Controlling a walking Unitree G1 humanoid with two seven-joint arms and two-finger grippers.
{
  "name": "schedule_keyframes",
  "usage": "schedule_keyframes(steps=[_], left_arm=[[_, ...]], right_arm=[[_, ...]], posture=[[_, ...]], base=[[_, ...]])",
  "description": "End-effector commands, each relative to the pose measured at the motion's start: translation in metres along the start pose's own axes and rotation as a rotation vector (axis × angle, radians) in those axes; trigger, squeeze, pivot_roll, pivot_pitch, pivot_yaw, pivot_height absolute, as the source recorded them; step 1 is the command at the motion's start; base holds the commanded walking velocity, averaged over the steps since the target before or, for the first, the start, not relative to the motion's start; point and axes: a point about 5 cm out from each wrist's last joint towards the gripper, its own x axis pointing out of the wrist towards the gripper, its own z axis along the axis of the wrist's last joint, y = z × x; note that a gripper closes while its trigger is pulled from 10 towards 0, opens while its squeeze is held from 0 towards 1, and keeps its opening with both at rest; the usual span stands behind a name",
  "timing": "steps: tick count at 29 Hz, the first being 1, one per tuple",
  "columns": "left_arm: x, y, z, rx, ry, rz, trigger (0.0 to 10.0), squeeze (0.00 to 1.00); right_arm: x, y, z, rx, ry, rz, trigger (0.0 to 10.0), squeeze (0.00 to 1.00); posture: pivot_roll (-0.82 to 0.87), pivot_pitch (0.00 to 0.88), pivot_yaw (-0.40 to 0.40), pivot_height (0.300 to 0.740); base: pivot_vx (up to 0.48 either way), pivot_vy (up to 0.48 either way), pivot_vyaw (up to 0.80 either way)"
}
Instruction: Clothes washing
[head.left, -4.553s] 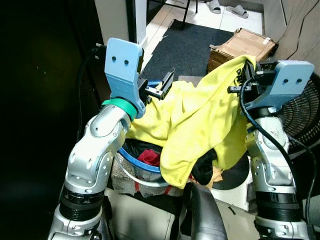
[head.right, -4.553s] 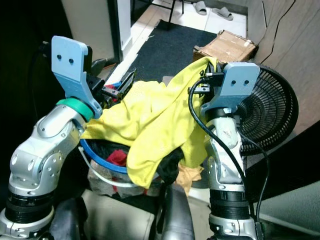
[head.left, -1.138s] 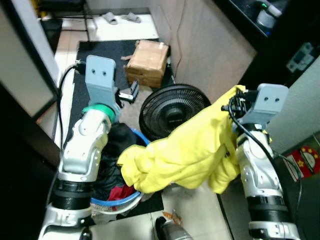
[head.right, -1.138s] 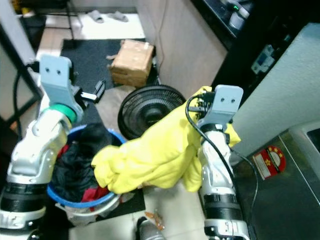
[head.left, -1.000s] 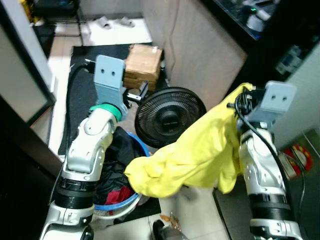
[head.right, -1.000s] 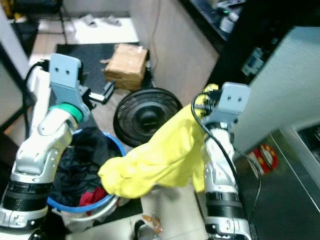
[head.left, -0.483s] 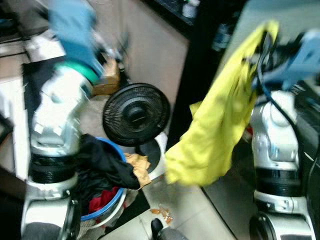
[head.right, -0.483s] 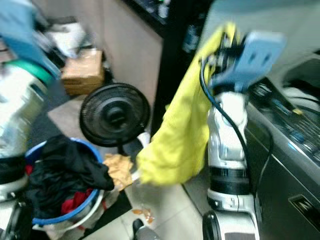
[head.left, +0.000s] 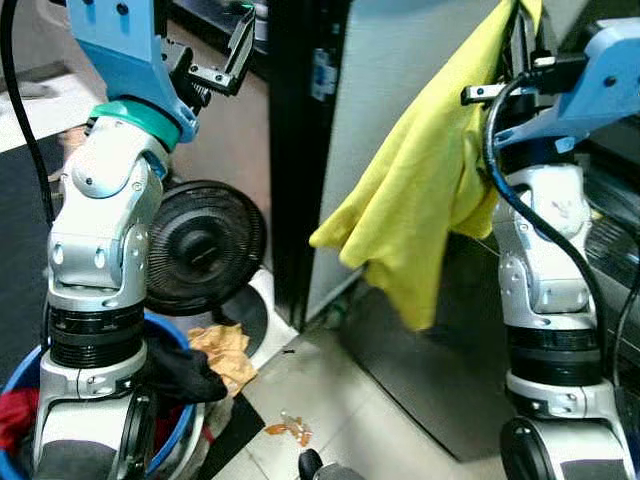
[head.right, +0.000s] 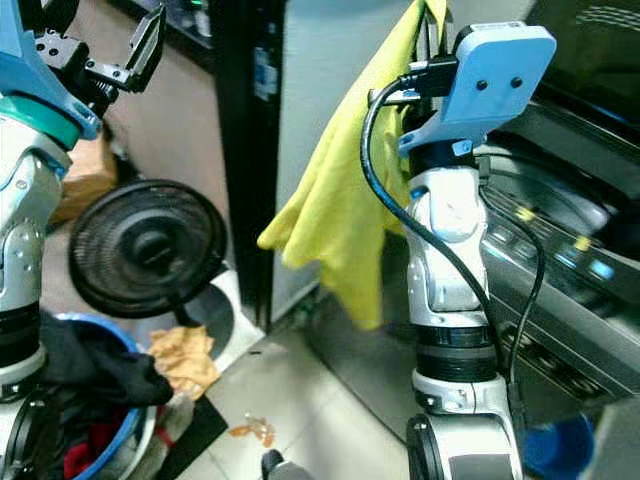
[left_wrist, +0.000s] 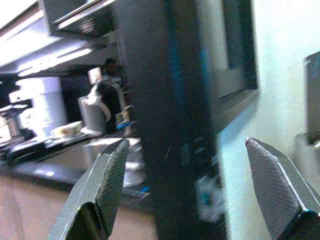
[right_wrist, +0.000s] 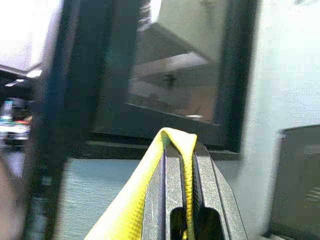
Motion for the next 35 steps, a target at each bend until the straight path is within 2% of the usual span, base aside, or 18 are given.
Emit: schedule_keyframes(steps=[1, 16, 32, 35], left_arm=[[0.0, -0.01, 0.001, -0.019, 0.001, -0.043, 10.0, 0.0], [0.0, -0.009, -0.003, -0.03, 0.026, -0.021, 10.0, 0.0], [0.001, -0.008, -0.002, -0.032, 0.025, -0.011, 10.0, 0.0], [0.001, -0.007, -0.003, -0.015, 0.017, 0.004, 10.0, 0.0]], right_arm=[[0.001, -0.001, 0.005, -0.002, -0.025, -0.011, 10.0, 0.04], [-0.003, -0.01, -0.01, 0.072, 0.067, -0.082, 10.0, 0.04], [-0.002, -0.013, -0.01, 0.095, 0.069, -0.104, 10.0, 0.04], [0.004, -0.019, -0.004, 0.131, 0.032, -0.132, 10.0, 0.04]], posture=[[0.02, 0.054, 0.003, 0.74], [0.03, 0.065, 0.001, 0.74], [0.03, 0.064, 0.001, 0.74], [0.03, 0.066, 0.002, 0.74]], base=[[0.0, 0.0, -0.8], [0.0, 0.0, -0.8], [0.0, 0.0, -0.8], [0.0, 0.0, -0.8]])
